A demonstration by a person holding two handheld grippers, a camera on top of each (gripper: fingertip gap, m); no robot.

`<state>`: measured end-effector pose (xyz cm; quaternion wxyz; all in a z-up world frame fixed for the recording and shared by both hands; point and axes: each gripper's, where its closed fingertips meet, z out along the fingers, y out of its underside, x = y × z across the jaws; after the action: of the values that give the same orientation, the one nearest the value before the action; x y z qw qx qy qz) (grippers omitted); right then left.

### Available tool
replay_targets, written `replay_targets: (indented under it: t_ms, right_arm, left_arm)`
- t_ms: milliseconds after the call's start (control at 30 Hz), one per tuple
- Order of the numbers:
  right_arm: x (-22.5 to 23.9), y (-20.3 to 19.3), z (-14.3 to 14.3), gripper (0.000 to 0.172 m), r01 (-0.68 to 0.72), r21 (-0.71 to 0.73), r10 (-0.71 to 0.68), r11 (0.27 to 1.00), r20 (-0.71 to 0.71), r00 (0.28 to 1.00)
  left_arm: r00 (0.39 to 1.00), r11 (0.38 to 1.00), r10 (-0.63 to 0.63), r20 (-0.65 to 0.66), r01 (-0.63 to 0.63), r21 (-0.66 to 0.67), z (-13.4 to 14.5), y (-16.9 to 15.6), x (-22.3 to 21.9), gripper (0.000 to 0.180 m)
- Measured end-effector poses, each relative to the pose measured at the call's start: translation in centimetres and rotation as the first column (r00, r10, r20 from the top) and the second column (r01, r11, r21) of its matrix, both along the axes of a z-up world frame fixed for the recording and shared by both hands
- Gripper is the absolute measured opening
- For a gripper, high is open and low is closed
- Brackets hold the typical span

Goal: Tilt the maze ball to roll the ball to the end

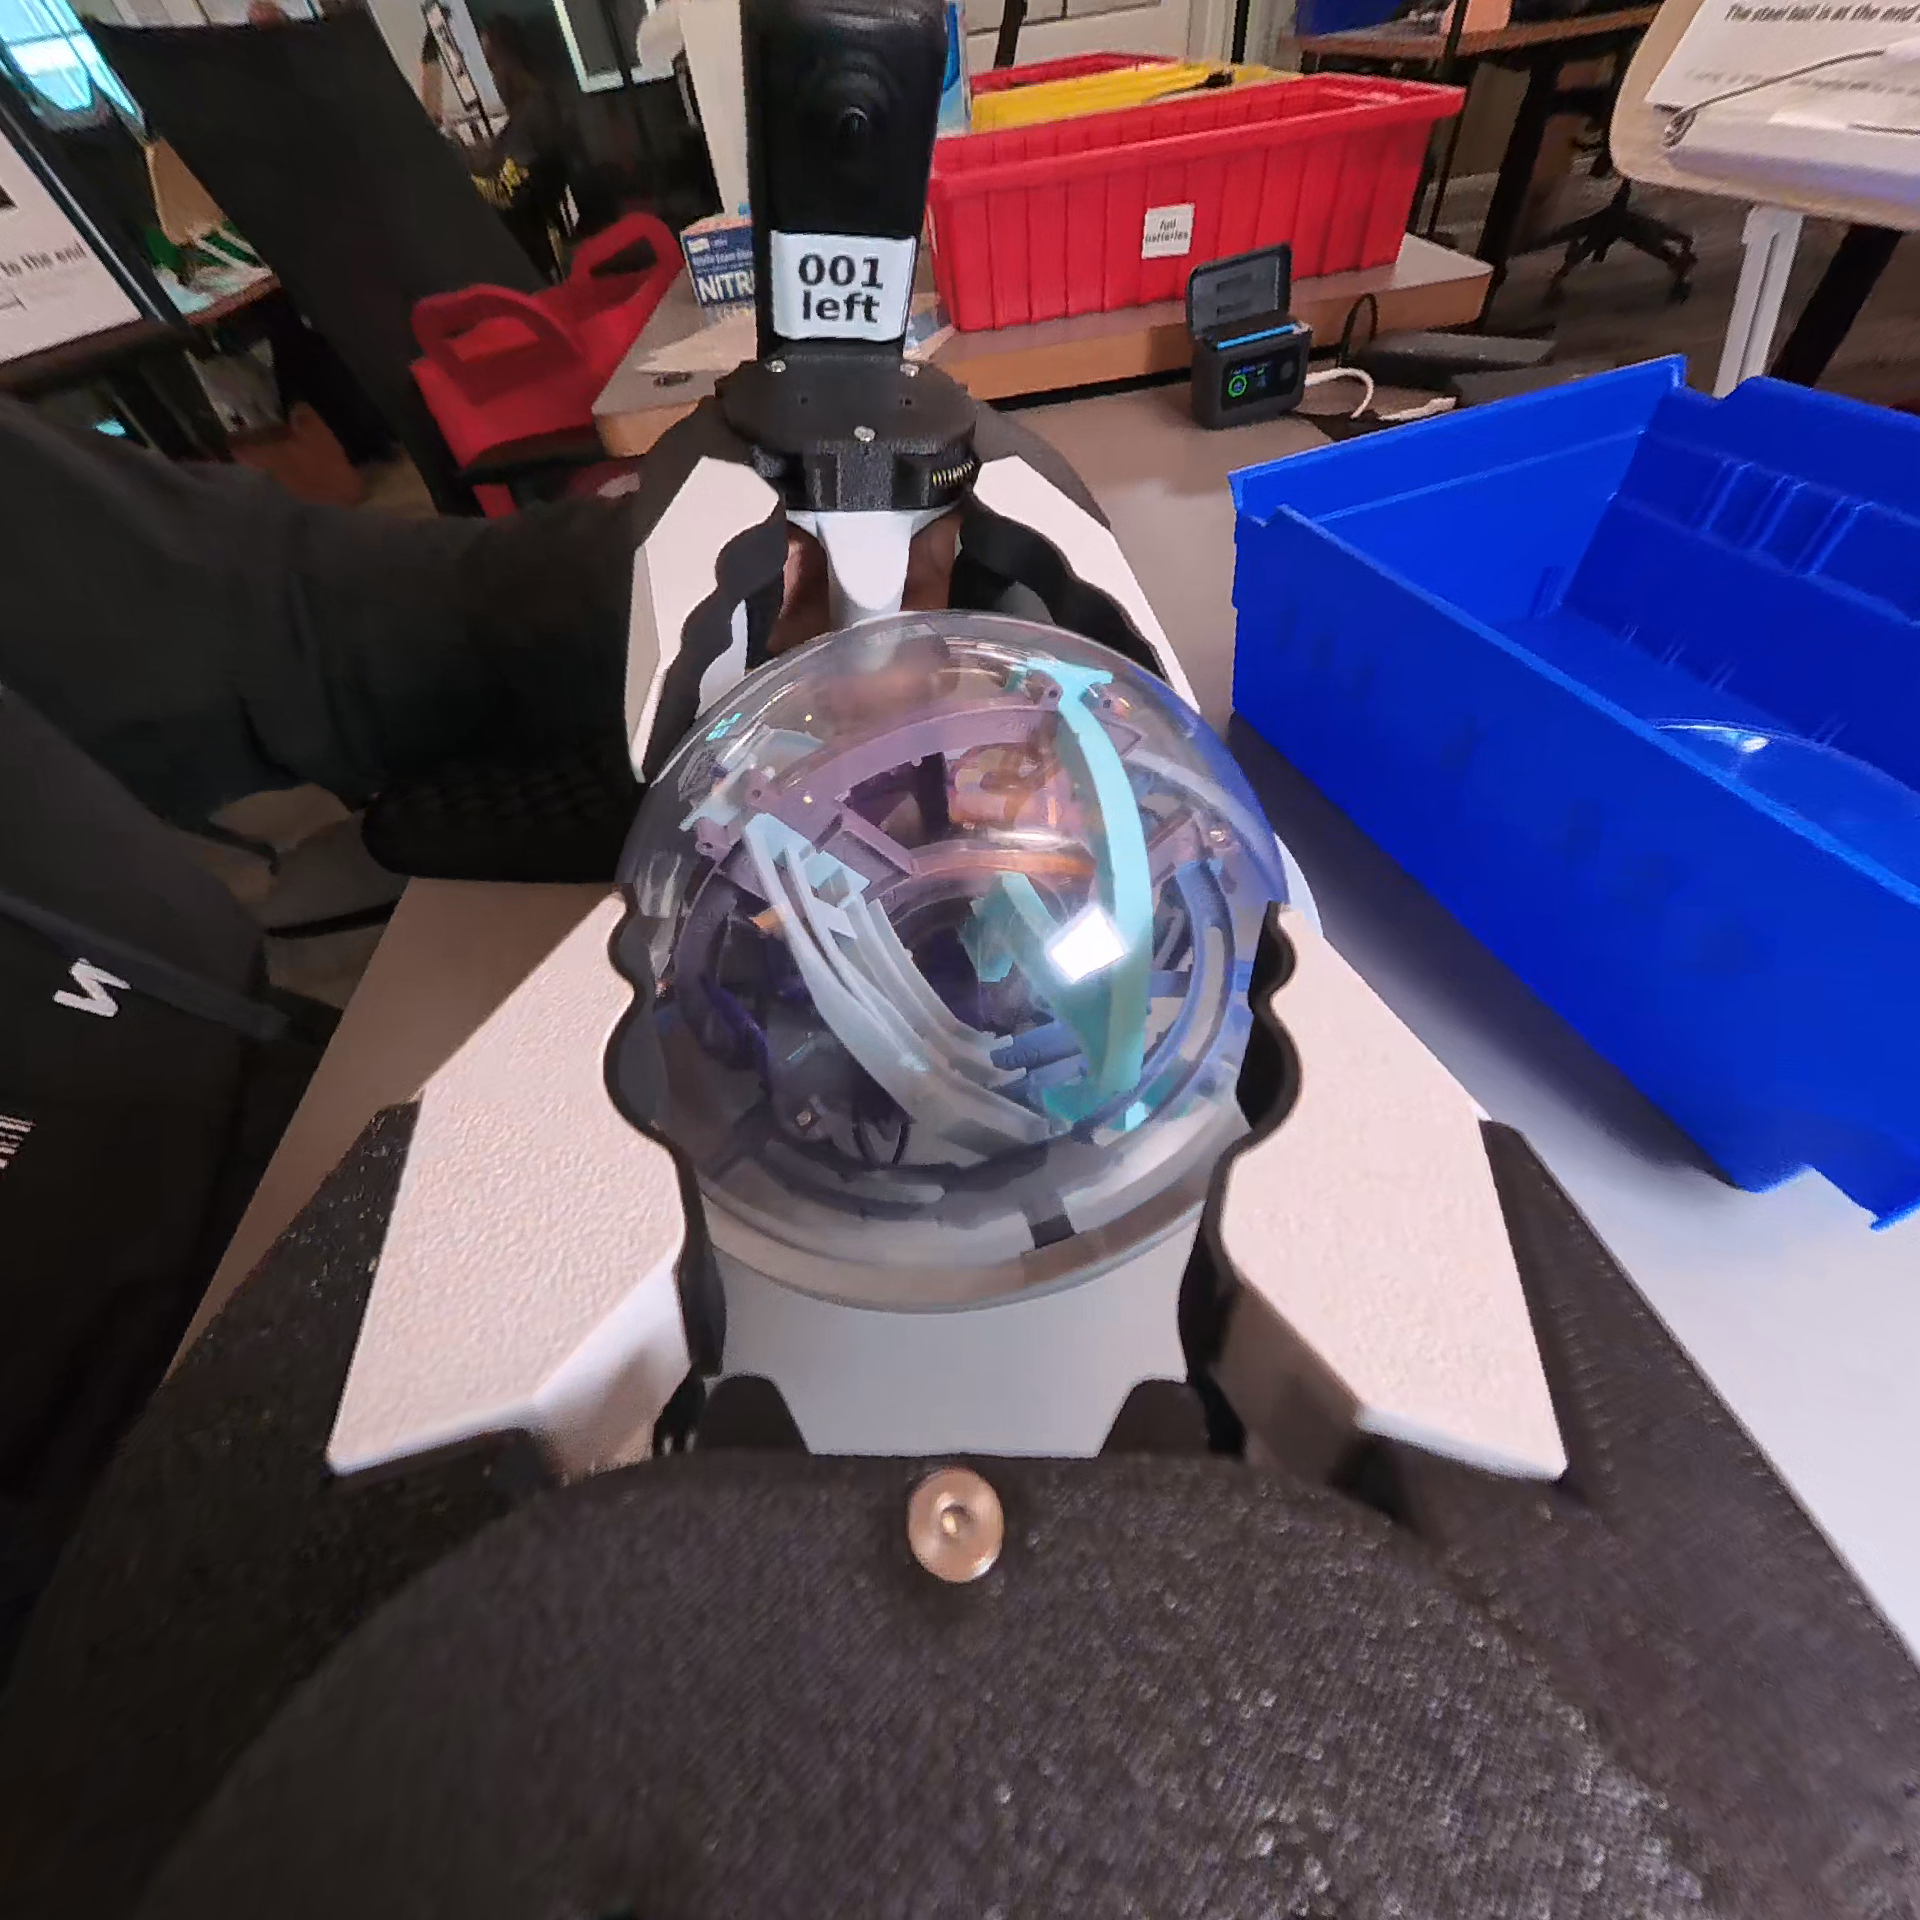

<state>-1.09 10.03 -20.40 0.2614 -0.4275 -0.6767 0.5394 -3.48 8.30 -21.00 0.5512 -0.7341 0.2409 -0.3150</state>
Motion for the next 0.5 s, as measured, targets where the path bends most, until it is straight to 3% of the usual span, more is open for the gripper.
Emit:
replay_targets:
  t_ms: [100, 300, 500]
  right_arm:
    - [0.6, 0.1, 0.0, 0.108, 0.015, 0.036, -0.014, 0.999, -0.018, 1.0]
    - [2.2, -0.1, -1.9, 0.115, 0.046, 0.117, -0.042, 0.992, -0.031, 0.999]
    - [3.3, -0.3, -3.4, 0.118, 0.071, 0.133, -0.064, 0.989, -0.052, 0.997]
  left_arm:
    - [0.999, 0.999, 0.005, 0.047, -0.003, -0.034, -0.2, 0.0, -0.4, 0.125]
    - [0.988, 0.995, 0.028, 0.15, -0.013, -0.101, -0.2, 0.2, -0.7, 0.123]
    - [0.987, 0.992, 0.062, 0.149, -0.045, -0.117, 0.2, 0.3, -0.4, 0.119]
